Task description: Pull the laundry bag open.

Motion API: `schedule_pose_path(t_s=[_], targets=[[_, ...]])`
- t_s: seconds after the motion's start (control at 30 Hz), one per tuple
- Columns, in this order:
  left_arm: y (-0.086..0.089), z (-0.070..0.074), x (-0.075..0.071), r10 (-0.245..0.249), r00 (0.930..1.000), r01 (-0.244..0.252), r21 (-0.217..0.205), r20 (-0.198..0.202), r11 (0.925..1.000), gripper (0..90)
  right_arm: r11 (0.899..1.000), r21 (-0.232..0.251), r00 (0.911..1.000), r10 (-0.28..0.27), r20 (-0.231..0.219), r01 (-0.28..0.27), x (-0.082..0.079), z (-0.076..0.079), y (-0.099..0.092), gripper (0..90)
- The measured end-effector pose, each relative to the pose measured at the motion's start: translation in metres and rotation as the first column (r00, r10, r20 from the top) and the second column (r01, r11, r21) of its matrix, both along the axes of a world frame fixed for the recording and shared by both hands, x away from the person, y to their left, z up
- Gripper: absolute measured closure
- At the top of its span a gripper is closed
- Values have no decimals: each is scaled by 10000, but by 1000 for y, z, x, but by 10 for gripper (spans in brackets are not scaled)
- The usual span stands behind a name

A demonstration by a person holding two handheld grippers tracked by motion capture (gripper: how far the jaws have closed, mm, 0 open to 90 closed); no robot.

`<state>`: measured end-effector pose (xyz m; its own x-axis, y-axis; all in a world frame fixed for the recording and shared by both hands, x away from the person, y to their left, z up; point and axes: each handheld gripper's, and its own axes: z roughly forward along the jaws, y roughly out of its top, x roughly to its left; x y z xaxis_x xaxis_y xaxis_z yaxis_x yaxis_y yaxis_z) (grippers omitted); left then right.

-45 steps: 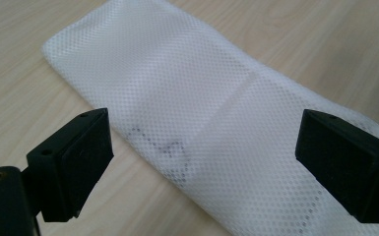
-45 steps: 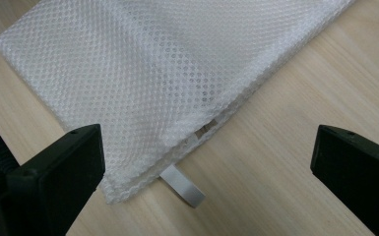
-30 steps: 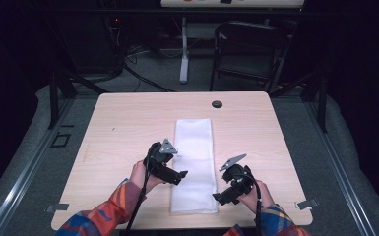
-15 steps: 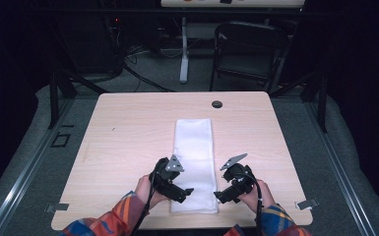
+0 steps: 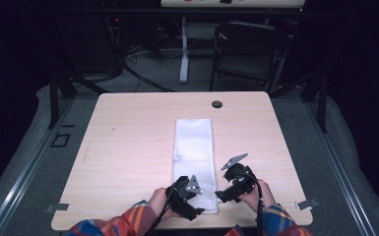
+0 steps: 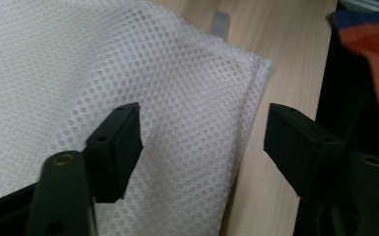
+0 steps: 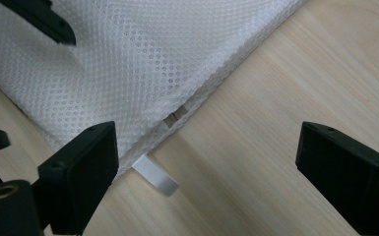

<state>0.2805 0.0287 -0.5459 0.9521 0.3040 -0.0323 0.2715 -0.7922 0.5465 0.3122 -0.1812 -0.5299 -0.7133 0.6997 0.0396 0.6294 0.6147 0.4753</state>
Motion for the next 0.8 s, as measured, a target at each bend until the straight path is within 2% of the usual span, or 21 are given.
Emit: schedule_pose_path(t_s=[0.03, 0.13, 0.23, 0.37, 0.67, 0.8], targets=[[-3, -2, -3, -48, 9997, 42, 316, 221, 9995, 346, 10000, -12, 10000, -18, -50, 18, 0, 0, 0, 88], [-6, -8, -4, -160, 9995, 140, 682, 288, 9976, 422, 10000, -77, 10000, -37, -48, 37, 0, -1, 1, 90], [-6, -11, -3, -169, 9993, 141, 773, 347, 9969, 501, 9999, -133, 9999, 28, -113, -29, 0, -1, 1, 91], [-5, -12, 0, -227, 9994, 209, 660, 267, 9976, 601, 9999, -139, 9999, 44, -121, -45, 1, -2, 1, 92], [2, -15, 11, 438, 9988, -437, 50, -217, 9990, 814, 9999, -99, 9997, 44, -220, -46, 1, -3, 3, 99], [6, -15, 19, 707, 9939, -732, -272, -852, 9969, 849, 9999, 47, 9996, 101, -248, -100, 0, -3, 5, 138]])
